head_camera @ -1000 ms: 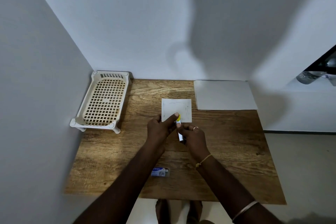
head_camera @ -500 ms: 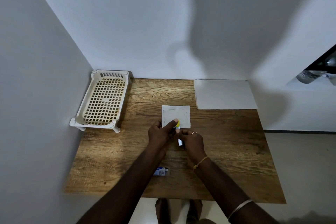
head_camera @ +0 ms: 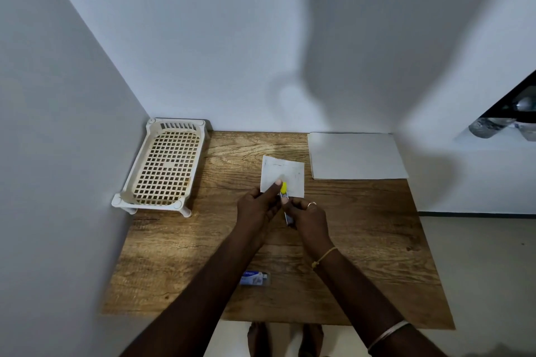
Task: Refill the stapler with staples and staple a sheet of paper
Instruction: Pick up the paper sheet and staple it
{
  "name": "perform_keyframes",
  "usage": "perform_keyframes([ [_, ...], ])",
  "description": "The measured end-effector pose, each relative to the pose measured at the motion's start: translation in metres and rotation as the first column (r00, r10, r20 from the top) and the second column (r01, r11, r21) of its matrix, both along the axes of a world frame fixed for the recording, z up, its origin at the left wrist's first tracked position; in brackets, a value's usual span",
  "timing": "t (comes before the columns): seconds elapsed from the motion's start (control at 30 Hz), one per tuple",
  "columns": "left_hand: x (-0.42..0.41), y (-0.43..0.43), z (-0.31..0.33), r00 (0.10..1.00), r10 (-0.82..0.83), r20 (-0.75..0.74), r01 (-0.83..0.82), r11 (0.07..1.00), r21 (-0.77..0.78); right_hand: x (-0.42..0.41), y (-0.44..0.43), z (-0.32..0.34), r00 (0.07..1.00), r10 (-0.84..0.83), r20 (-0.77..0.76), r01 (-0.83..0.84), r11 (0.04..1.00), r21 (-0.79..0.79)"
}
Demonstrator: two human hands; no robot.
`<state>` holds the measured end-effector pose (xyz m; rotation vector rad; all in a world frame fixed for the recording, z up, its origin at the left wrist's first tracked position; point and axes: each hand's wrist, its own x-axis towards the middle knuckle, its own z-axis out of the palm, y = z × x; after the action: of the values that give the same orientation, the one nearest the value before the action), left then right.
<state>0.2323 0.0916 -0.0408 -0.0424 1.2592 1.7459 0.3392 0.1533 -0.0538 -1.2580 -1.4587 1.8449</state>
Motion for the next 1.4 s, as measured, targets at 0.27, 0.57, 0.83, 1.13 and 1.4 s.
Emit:
perform_keyframes([
  [0.27, -0.002, 0.007, 0.002, 0.996, 0.079, 0.052, -0.077, 0.996, -0.038, 0.002, 0.001, 0.004, 0.999, 0.031, -0.015, -0.03, 0.998, 0.046],
  [0.57, -0.006, 0.01, 0.004, 0.99, 0.11, 0.083, -0.108, 0.994, -0.029, 0.0, 0.002, 0.009, 0.999, 0.018, -0.049, -0.018, 1.0, 0.012],
  [0.83, -0.012, 0.01, 0.01, 0.99, 0.118, 0.08, -0.116, 0.993, -0.027, 0.012, 0.004, 0.01, 0.992, 0.128, -0.002, -0.126, 0.979, 0.159],
  [1.13, -0.015, 0.009, 0.008, 0.986, 0.14, 0.095, -0.138, 0.99, -0.036, 0.052, 0.01, -0.015, 0.828, 0.145, 0.542, -0.486, 0.667, 0.564],
  [1.4, -0.012, 0.005, 0.0, 0.986, 0.133, 0.103, -0.129, 0.991, -0.044, 0.069, 0.008, -0.036, 0.66, 0.113, 0.743, -0.689, 0.485, 0.538],
])
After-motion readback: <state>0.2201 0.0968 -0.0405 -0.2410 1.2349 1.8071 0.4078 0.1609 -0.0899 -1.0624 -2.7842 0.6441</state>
